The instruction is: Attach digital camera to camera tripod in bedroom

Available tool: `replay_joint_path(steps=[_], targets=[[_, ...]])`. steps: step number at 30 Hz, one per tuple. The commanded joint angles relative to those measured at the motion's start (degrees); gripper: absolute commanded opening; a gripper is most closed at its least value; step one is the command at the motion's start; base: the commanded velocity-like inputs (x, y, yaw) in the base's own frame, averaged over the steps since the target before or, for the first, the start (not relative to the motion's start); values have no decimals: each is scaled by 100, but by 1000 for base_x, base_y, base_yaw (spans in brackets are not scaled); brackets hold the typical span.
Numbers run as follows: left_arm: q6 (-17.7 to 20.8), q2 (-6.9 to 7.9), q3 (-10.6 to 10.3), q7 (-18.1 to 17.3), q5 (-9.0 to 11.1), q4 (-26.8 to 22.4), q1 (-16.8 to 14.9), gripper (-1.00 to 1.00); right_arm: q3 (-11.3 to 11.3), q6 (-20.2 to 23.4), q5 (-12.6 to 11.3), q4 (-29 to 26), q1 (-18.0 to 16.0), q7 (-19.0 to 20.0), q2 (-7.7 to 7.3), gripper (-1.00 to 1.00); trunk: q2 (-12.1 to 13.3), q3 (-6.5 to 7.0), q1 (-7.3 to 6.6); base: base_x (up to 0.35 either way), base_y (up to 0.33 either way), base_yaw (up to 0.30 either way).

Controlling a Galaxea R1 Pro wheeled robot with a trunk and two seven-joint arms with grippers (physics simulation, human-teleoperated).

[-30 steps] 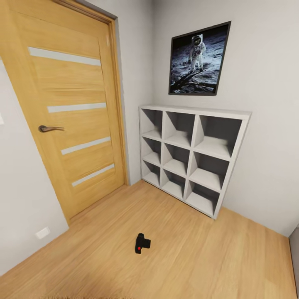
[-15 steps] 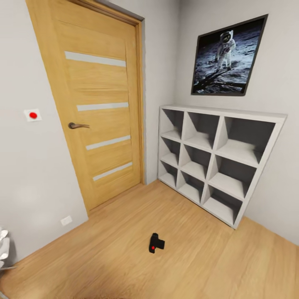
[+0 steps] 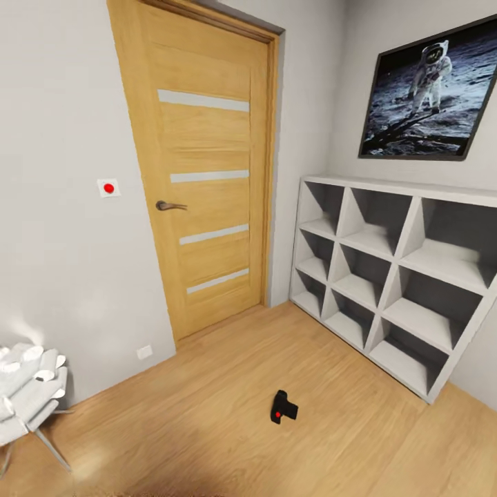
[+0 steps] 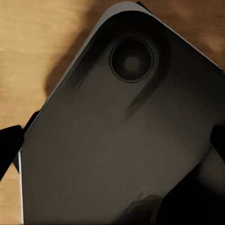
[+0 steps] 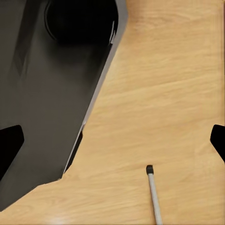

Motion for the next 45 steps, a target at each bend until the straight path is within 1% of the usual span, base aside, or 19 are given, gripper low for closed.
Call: replay_joint_path(steps=[1,7,32,39,45], targets=[[-9,-4,7,33,-31,-11,1,100,-40,-22,-14,6,-4,-13,-1,100,-3,-5,0,0,0,300],[-23,0,14,67,-131,-17,1,100,-219,-23,-294,5,-4,-27,-6,100,-3,-5,0,0,0,300],[-23,-8,21,67,-131,-45,1,100,-230,-31,-331,6,-4,-28,-3,100,-3,-5,0,6,0,300],[4,-8,15,42,-140,-45,1,100,-232,-33,-337,7,-4,-28,-1,100,-3,-5,0,210,0,286],[40,-8,8,20,-146,-45,1,100,-230,-47,-307,4,-4,-16,-9,100,-3,-5,0,312,0,88]])
